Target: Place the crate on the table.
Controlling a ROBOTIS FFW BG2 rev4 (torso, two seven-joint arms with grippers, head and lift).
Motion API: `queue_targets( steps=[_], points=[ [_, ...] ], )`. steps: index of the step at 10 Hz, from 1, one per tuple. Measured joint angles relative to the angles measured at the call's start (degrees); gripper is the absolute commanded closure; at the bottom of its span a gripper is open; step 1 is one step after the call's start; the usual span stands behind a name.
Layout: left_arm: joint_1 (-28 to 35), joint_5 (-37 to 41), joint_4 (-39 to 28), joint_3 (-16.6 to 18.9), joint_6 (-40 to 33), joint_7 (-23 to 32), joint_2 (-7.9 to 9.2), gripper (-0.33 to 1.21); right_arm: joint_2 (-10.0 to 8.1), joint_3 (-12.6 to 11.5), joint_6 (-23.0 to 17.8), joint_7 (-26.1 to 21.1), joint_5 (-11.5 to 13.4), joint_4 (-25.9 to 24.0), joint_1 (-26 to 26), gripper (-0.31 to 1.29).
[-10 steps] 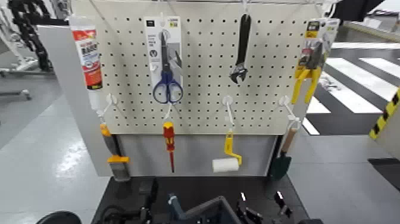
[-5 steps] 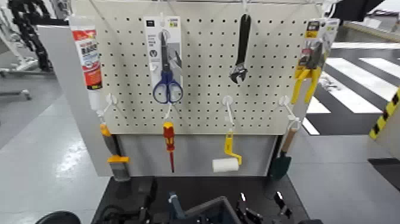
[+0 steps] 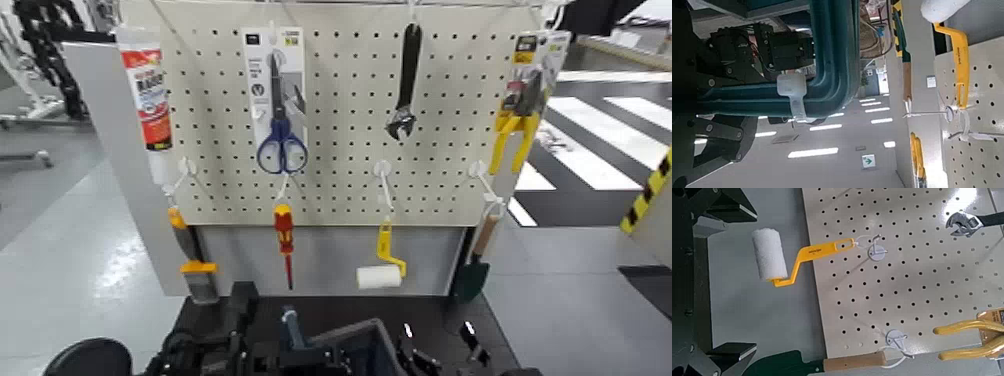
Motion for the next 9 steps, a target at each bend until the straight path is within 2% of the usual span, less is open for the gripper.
queue_targets(
  steps=[4, 9],
  points=[
    [-3.6, -2.2, 3.2, -1.2, 0.1, -1.6, 1.15, 1.19, 0.06, 0.1, -0.2, 0.0, -0.1, 0.0, 0.0, 0.15],
    [-8.8, -9.4, 7.1, -5.3, -3.9, -9.2, 1.08, 1.19, 0.06, 0.3, -0.4, 0.0, -0.3, 0.2, -0.1, 0.14]
  ],
)
